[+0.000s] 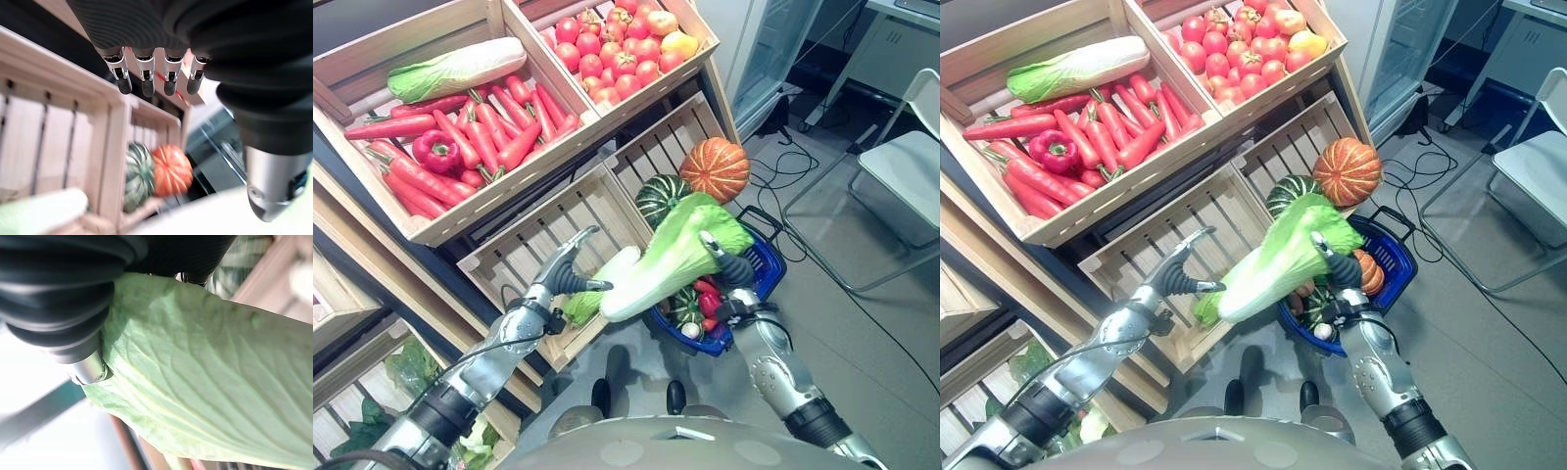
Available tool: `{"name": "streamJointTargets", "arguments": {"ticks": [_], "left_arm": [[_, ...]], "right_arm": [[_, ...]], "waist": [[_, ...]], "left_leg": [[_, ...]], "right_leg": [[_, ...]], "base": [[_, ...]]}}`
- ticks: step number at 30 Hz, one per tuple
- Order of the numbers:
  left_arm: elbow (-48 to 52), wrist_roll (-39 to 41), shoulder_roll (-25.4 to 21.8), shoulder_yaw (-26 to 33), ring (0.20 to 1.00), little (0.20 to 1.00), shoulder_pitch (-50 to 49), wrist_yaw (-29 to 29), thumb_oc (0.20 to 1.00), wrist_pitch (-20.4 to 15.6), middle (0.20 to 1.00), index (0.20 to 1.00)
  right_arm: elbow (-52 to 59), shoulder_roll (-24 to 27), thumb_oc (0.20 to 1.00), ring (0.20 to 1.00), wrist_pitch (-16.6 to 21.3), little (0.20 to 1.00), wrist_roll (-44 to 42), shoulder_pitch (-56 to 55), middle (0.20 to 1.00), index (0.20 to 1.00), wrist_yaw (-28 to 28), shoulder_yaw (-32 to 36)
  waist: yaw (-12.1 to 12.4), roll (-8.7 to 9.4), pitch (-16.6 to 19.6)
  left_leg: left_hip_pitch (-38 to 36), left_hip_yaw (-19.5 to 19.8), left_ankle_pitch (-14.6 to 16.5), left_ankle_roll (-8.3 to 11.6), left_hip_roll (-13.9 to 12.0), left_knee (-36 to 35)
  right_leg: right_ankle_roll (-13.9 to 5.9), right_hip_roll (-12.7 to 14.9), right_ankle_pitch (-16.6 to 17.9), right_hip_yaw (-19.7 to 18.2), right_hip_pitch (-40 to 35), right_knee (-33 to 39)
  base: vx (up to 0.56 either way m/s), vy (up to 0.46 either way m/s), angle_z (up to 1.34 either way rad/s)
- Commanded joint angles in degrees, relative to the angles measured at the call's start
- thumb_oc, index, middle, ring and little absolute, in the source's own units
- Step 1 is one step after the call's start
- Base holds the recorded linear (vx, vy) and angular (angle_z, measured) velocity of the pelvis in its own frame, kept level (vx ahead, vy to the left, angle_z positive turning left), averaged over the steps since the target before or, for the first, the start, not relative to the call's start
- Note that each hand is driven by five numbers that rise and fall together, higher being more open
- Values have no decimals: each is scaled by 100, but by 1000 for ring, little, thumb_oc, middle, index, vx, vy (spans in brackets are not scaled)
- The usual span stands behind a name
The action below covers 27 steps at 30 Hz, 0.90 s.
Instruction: Pick up fruits and vegetables into the basket
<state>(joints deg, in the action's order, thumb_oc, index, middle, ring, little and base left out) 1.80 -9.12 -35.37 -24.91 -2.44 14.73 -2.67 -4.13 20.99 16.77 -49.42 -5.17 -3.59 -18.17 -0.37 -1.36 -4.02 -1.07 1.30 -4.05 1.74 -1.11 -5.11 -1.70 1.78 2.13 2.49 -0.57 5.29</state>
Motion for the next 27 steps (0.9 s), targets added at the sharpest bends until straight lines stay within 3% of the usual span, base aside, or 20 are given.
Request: {"name": "streamJointTargets", "arguments": {"ticks": [1, 3, 9, 13, 16, 17, 21, 27], "left_arm": [[-144, -85, -73, 463, 1000, 1000, 246, 733, 1000, -185, 1000, 1000], [-260, -72, -117, 677, 1000, 1000, 386, 1279, 1000, -172, 1000, 1000], [-363, -141, -115, 937, 1000, 1000, 830, 2117, 1000, -254, 1000, 1000], [-432, -187, -67, 857, 1000, 1000, 1420, 2615, 1000, -352, 1000, 1000], [-497, -185, -32, 772, 1000, 1000, 1677, 2748, 1000, -352, 1000, 1000], [-591, -194, 38, 616, 1000, 1000, 2072, 2878, 1000, -335, 1000, 1000], [-742, -99, 99, 435, 1000, 1000, 2622, 2960, 1000, -309, 1000, 1000], [-898, -50, 197, 272, 1000, 1000, 3138, 2880, 1000, -384, 1000, 1000]], "right_arm": [[250, -206, 200, 200, 772, 200, 19, 377, 200, 200, -425, 352], [-51, -293, 200, 200, 1070, 200, 158, 589, 200, 200, -824, 619], [-614, -152, 200, 200, 1364, 200, 358, 1108, 200, 200, -1594, 1057], [-1166, 92, 200, 200, 1666, 200, 678, 1788, 200, 200, -2323, 1339], [-1408, 176, 200, 200, 1792, 200, 842, 2087, 200, 200, -2663, 1440], [-1686, 286, 200, 200, 1842, 200, 1108, 2563, 200, 200, -3017, 1493], [-2009, 496, 200, 200, 1796, 200, 1420, 3258, 200, 200, -3278, 1458], [-2643, 920, 200, 200, 1830, 200, 1111, 3954, 200, 200, -3097, 1538]], "waist": [[-48, 171, -250], [-43, 141, -550], [-4, 106, -1297], [53, 72, -1876], [56, 70, -2055], [55, 73, -2291], [85, 77, -2563], [172, 15, -2578]], "left_leg": [[200, -108, 128, -421, 219, 11], [366, -120, 90, -430, 232, 46], [991, -158, 182, -353, 308, 830], [1856, -126, 302, -263, 375, 1752], [2153, -97, 351, -240, 381, 2046], [2605, -62, 423, -205, 420, 2448], [3292, -153, 583, -185, 454, 3034], [4286, -299, 870, -214, 469, 3891]], "right_leg": [[-185, 58, 218, -10, 234, -176], [-126, 26, 156, 24, 453, -372], [3, 26, 9, 137, 912, -965], [79, 49, -99, 201, 1578, -1630], [106, 34, -143, 186, 1832, -1868], [133, 9, -186, 152, 2198, -2155], [125, -2, -304, 178, 2858, -2729], [114, 70, -516, 234, 3936, -3657]], "base": [[-175, -27, -7], [-216, -30, -3], [-202, -34, -2], [-243, -33, 5], [-161, -29, 8], [-202, -32, 5], [-172, -29, 8], [-65, -17, 5]]}}
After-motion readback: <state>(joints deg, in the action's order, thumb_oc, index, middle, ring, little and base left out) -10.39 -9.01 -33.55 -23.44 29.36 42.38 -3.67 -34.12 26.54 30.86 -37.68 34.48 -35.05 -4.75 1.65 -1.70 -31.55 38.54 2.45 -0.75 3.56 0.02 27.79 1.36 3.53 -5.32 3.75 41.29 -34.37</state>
